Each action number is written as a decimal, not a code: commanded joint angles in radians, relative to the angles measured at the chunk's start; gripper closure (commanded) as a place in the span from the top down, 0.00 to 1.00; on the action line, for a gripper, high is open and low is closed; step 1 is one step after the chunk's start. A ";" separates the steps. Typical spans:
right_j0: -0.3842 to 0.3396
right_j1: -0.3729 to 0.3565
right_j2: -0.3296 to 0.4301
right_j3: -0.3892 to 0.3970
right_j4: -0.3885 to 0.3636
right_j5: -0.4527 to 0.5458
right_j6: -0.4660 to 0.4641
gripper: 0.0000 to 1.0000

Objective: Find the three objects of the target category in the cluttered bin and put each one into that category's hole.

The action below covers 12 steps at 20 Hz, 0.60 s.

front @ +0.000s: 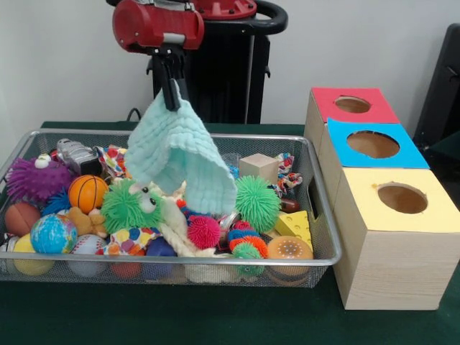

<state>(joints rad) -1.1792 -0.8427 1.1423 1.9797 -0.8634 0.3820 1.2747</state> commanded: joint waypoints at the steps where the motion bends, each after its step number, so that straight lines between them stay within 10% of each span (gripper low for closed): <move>1: -0.034 0.113 0.019 -0.122 -0.053 0.188 -0.439 0.00; 12: 0.018 0.111 -0.137 -0.115 -0.158 0.212 -0.378 0.00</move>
<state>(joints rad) -1.1901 -0.7577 1.1152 1.9097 -0.9153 0.4535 1.1316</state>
